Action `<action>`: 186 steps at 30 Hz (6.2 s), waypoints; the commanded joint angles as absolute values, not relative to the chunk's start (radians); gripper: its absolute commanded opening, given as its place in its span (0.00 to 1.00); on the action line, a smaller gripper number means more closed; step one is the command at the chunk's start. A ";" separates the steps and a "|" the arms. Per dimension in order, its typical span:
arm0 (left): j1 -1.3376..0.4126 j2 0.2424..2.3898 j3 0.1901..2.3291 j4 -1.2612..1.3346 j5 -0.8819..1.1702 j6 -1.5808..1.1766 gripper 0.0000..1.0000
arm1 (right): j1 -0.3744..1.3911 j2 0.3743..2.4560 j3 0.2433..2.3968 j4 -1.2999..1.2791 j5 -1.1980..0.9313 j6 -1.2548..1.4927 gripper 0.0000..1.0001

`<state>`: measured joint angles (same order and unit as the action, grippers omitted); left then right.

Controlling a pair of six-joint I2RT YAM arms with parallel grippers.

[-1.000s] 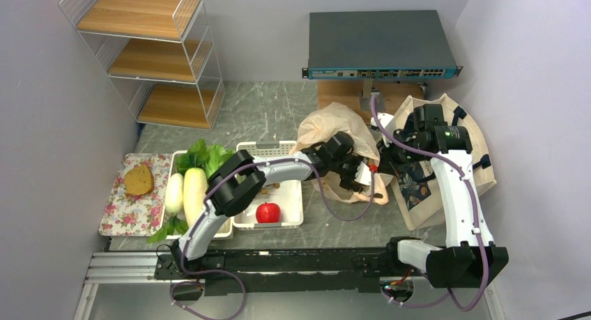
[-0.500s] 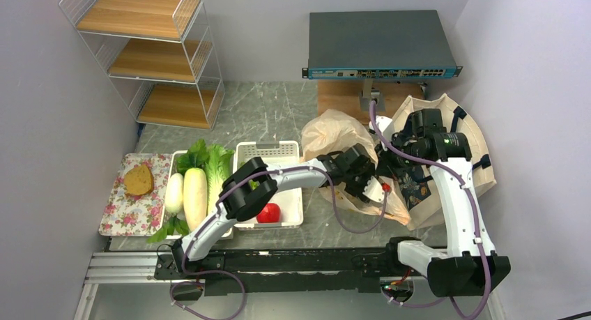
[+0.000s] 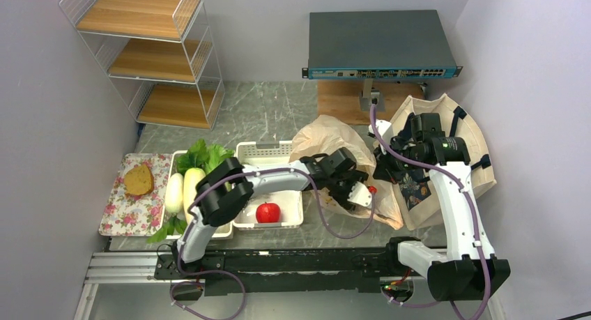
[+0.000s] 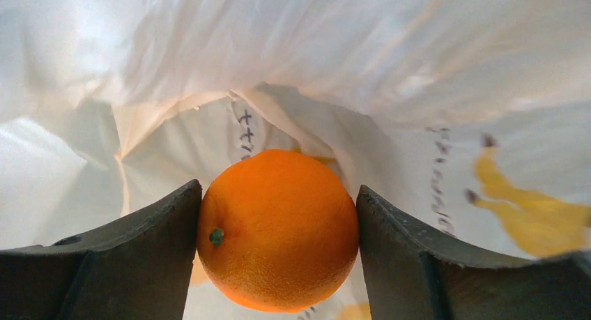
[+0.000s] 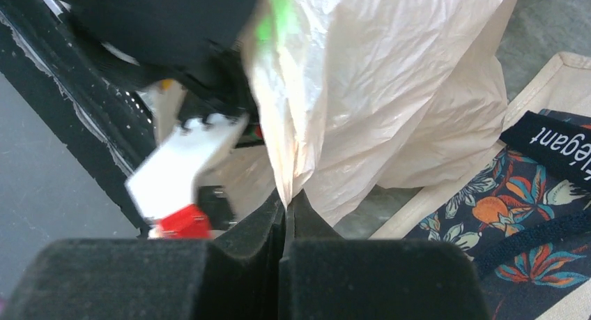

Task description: Untie the knot of the grocery bags and take out the mixed food

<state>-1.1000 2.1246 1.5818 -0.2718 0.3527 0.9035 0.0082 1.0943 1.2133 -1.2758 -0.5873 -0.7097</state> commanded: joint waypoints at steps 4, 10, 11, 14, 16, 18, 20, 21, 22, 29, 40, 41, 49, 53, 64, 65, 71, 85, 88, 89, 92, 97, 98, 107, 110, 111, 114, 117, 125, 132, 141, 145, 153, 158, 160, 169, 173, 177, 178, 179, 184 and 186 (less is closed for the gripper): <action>-1.097 1.844 1.465 -0.163 0.492 0.732 0.15 | 0.009 1.078 1.180 -1.187 -0.647 -0.691 0.00; -1.097 1.707 1.521 -0.147 0.607 0.550 0.13 | 0.008 1.086 1.151 -1.140 -0.664 -0.658 0.00; -1.097 1.687 1.527 -0.144 0.620 0.525 0.13 | 0.007 1.089 1.148 -1.132 -0.667 -0.652 0.00; -1.086 1.621 1.557 -0.209 0.615 0.449 0.12 | 0.005 1.100 1.151 -1.125 -0.670 -0.652 0.00; -1.034 1.555 1.552 -0.317 0.637 0.417 0.12 | 0.005 1.103 1.159 -1.130 -0.669 -0.663 0.00; -0.936 1.463 1.494 -0.391 0.648 0.398 0.13 | 0.005 1.104 1.157 -1.130 -0.668 -0.667 0.00; -0.851 1.377 1.415 -0.468 0.617 0.423 0.15 | 0.005 1.105 1.155 -1.128 -0.672 -0.665 0.00; -0.811 1.342 1.370 -0.505 0.595 0.452 0.16 | 0.005 1.105 1.152 -1.127 -0.675 -0.664 0.00; -0.778 1.313 1.329 -0.546 0.560 0.488 0.17 | 0.005 1.107 1.151 -1.127 -0.679 -0.661 0.00; -0.628 1.267 1.062 -0.645 0.424 0.682 0.24 | 0.005 1.134 1.177 -1.132 -0.683 -0.665 0.00; -0.600 1.331 1.019 -0.615 0.457 0.744 0.90 | -0.031 1.151 1.223 -1.131 -0.670 -0.618 0.00; -0.600 1.315 1.039 -0.639 0.478 0.757 0.98 | -0.031 1.150 1.232 -1.136 -0.675 -0.616 0.00; -0.641 1.196 1.309 -0.658 0.624 0.797 0.99 | -0.031 1.148 1.263 -1.187 -0.704 -0.629 0.00; -0.772 1.308 1.386 -0.523 0.442 0.854 0.99 | -0.029 1.143 1.262 -1.199 -0.734 -0.632 0.00; -0.916 1.748 1.615 -0.387 0.250 0.992 0.99 | -0.028 1.101 1.294 -1.229 -0.720 -0.654 0.00; -0.918 1.764 1.613 -0.388 0.243 0.996 0.99 | -0.028 1.093 1.297 -1.227 -0.716 -0.648 0.00; -0.888 1.753 1.690 -0.496 0.271 0.853 0.00 | -0.045 1.060 1.399 -1.165 -0.620 -0.489 0.40; -0.777 1.508 1.783 -0.593 0.380 0.517 0.00 | -0.285 1.201 1.614 -1.135 -0.023 -0.393 0.98; -0.747 1.488 1.848 -0.579 0.350 0.454 0.00 | -0.336 1.226 1.563 -1.144 -0.036 -0.440 0.98; -0.738 1.480 1.866 -0.565 0.336 0.434 0.00 | -0.338 1.235 1.544 -1.148 -0.039 -0.453 0.98; -0.718 1.464 1.919 -0.523 0.272 0.392 0.00 | -0.341 1.270 1.500 -1.170 -0.076 -0.476 0.90; -0.704 1.468 2.027 -0.425 0.136 0.368 0.00 | -0.335 1.269 1.459 -1.191 -0.241 -0.540 0.52; -0.701 1.471 2.047 -0.396 0.109 0.370 0.00 | -0.334 1.266 1.464 -1.210 -0.287 -0.555 0.36; -0.696 1.512 2.116 0.005 0.037 0.450 0.00 | -0.248 1.183 1.475 -1.327 -0.574 -0.658 0.00; -0.696 1.566 2.191 0.088 0.019 0.457 0.00 | -0.184 1.155 1.475 -1.368 -0.641 -0.674 0.00; -0.698 1.586 2.218 0.111 0.015 0.456 0.00 | -0.155 1.143 1.471 -1.372 -0.658 -0.665 0.00; -0.696 1.649 2.290 0.171 0.018 0.457 0.00 | -0.035 1.109 1.450 -1.357 -0.676 -0.617 0.00; -0.698 1.694 2.346 0.223 0.025 0.449 0.00 | 0.059 1.096 1.437 -1.339 -0.721 -0.585 0.00; -0.701 1.737 2.368 0.355 0.101 0.327 0.00 | 0.193 1.117 1.411 -1.375 -0.814 -0.664 0.00; -0.769 1.841 2.427 0.434 0.200 0.238 0.00 | 0.345 1.116 1.329 -1.360 -0.671 -0.722 0.00; -0.885 2.016 2.468 0.548 0.345 0.172 0.00 | 0.408 1.096 1.252 -1.360 -0.650 -0.727 0.00; -0.931 2.102 2.507 0.589 0.372 0.217 0.00 | 0.415 1.073 1.217 -1.361 -0.643 -0.723 0.00; -0.999 2.111 2.468 0.617 0.392 0.368 0.99 | 0.415 1.072 1.220 -1.337 -0.622 -0.709 0.00; -0.976 1.966 2.280 0.584 0.267 0.434 1.00 | 0.415 1.068 1.238 -1.323 -0.616 -0.698 0.00; -0.932 1.895 2.208 0.520 0.233 0.393 0.99 | 0.416 1.068 1.247 -1.318 -0.613 -0.695 0.00; -0.676 1.539 1.825 0.255 0.434 0.132 1.00 | 0.415 1.028 1.259 -1.205 -0.580 -0.630 0.00; -0.658 1.444 1.678 0.180 0.611 0.177 0.99 | 0.417 1.015 1.245 -1.154 -0.556 -0.610 0.00; -0.705 1.441 1.683 -0.057 0.726 0.340 0.99 | 0.416 1.012 1.242 -1.124 -0.557 -0.605 0.00; -0.712 1.447 1.694 -0.104 0.744 0.373 0.99 | 0.415 1.011 1.241 -1.118 -0.557 -0.604 0.00; -0.721 1.453 1.705 -0.145 0.761 0.398 0.98 | 0.415 1.008 1.239 -1.111 -0.556 -0.598 0.00; -0.728 1.452 1.698 -0.129 0.733 0.353 0.53 | 0.416 0.999 1.242 -1.095 -0.559 -0.589 0.02; -0.728 1.457 1.704 -0.117 0.647 0.341 0.20 | 0.415 0.992 1.245 -1.085 -0.555 -0.579 0.13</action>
